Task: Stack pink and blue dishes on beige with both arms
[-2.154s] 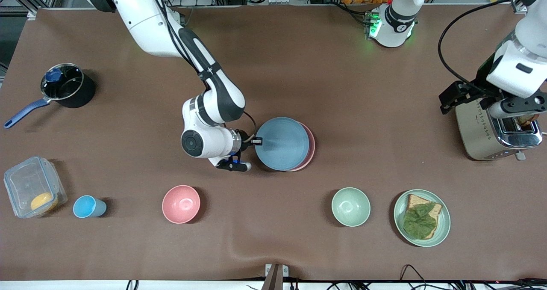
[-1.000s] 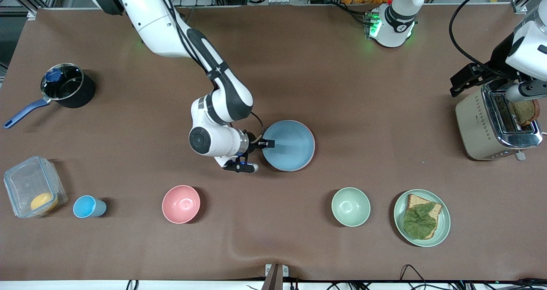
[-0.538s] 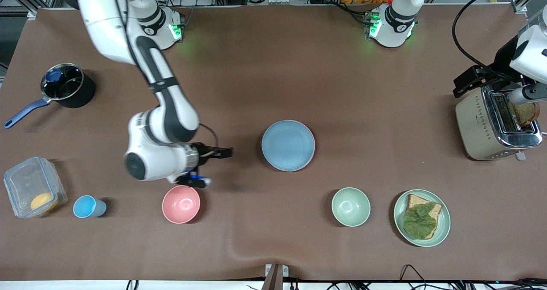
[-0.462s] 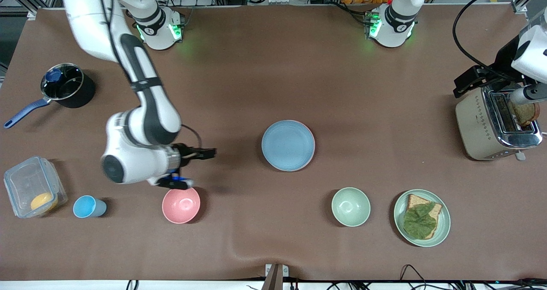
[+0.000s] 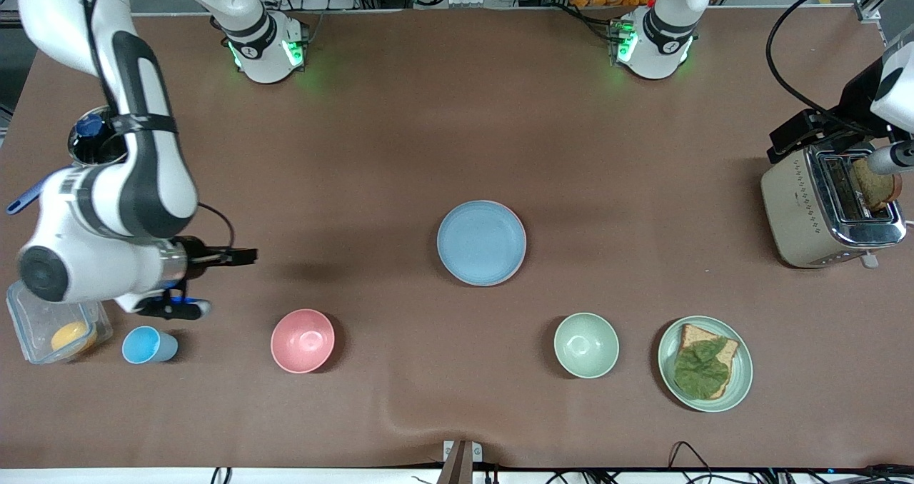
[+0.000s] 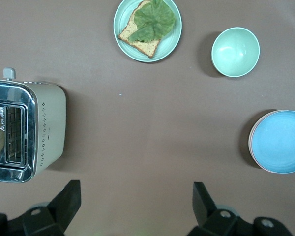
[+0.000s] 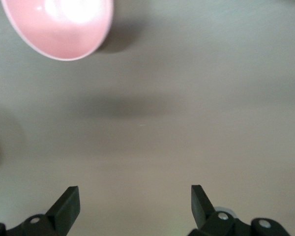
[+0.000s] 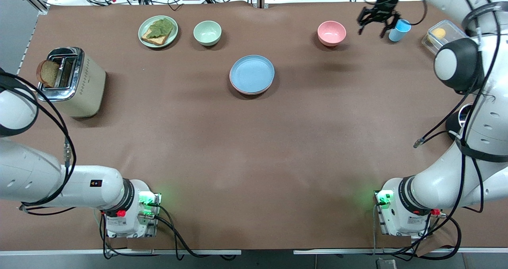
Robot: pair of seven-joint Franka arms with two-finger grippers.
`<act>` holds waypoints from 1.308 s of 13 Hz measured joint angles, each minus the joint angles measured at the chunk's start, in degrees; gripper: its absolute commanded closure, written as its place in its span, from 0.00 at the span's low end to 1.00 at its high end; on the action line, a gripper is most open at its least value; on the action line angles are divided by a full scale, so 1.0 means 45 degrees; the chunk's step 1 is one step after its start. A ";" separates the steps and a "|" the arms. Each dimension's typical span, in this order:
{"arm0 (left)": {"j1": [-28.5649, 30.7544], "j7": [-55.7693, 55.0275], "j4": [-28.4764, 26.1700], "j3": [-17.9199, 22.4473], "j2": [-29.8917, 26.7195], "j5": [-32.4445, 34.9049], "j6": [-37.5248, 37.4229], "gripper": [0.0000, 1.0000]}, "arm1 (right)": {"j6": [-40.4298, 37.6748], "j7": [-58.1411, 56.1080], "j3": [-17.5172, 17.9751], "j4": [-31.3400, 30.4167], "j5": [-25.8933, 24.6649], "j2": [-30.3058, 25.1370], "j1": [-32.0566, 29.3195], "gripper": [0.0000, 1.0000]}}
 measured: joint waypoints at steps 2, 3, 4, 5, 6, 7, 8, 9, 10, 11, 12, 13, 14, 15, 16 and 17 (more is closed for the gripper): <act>-0.0001 0.0012 -0.0010 -0.0001 0.0000 0.0000 0.0000 0.00 | -0.0294 -0.0841 -0.0033 0.0009 -0.0376 -0.0515 -0.0763 0.00; 0.0000 0.0069 -0.0010 0.0002 -0.0001 0.0000 0.0000 0.00 | -0.0375 -0.0957 -0.0057 0.0005 -0.0679 -0.0870 -0.0996 0.00; 0.0002 0.0208 -0.0003 0.0014 -0.0007 0.0000 0.0000 0.00 | -0.0461 -0.0964 -0.0062 -0.0022 -0.0958 -0.1312 -0.1128 0.00; 0.0006 0.0261 0.0017 0.0031 -0.0016 0.0000 0.0001 0.00 | -0.0544 -0.0964 -0.0068 -0.0103 -0.1093 -0.1847 -0.1188 0.00; 0.0021 0.0279 0.0059 0.0047 -0.0022 0.0000 0.0001 0.00 | -0.0614 -0.0963 -0.0070 -0.0302 -0.1180 -0.2504 -0.1210 0.00; 0.0045 0.0286 0.0093 0.0059 -0.0033 0.0000 0.0001 0.00 | -0.0685 -0.0958 -0.0068 -0.0598 -0.1226 -0.3257 -0.1210 0.00; 0.0086 0.0290 0.0114 0.0066 -0.0046 0.0000 0.0001 0.00 | -0.0757 -0.0932 -0.0065 -0.0953 -0.1345 -0.4048 -0.1211 0.00; 0.0127 0.0300 0.0132 0.0074 -0.0053 0.0000 0.0001 0.00 | -0.0788 -0.0922 -0.0061 -0.1351 -0.1599 -0.4823 -0.1216 0.00; 0.0151 0.0307 0.0139 0.0079 -0.0057 0.0000 0.0001 0.00 | -0.0816 -0.0910 -0.0031 -0.1717 -0.1881 -0.5480 -0.1220 0.00; 0.0164 0.0309 0.0143 0.0082 -0.0057 0.0000 0.0001 0.00 | -0.0914 -0.0878 0.0061 -0.1994 -0.2048 -0.5988 -0.1234 0.00; 0.0188 0.0332 0.0145 0.0083 -0.0057 0.0002 0.0001 0.00 | -0.1062 -0.0821 0.0273 -0.2159 -0.2127 -0.6317 -0.1299 0.00; 0.0223 0.0448 0.0145 0.0086 -0.0057 0.0003 0.0001 0.00 | -0.1116 -0.0648 0.0545 -0.2222 -0.2176 -0.6479 -0.1388 0.00; 0.0258 0.0552 0.0145 0.0096 -0.0057 0.0005 -0.0002 0.00 | -0.1093 -0.0401 0.0731 -0.2219 -0.2195 -0.6519 -0.1415 0.00; 0.0302 0.0656 0.0145 0.0107 -0.0057 0.0005 -0.0031 0.00 | -0.1012 -0.0280 0.0823 -0.2173 -0.2198 -0.6515 -0.1418 0.00; 0.0346 0.0703 0.0145 0.0120 -0.0057 0.0006 -0.0095 0.00 | -0.0942 -0.0257 0.0851 -0.2068 -0.2198 -0.6513 -0.1419 0.00; 0.0373 0.0713 0.0145 0.0127 -0.0057 0.0006 -0.0164 0.00 | -0.0933 -0.0257 0.0861 -0.1939 -0.2198 -0.6514 -0.1419 0.00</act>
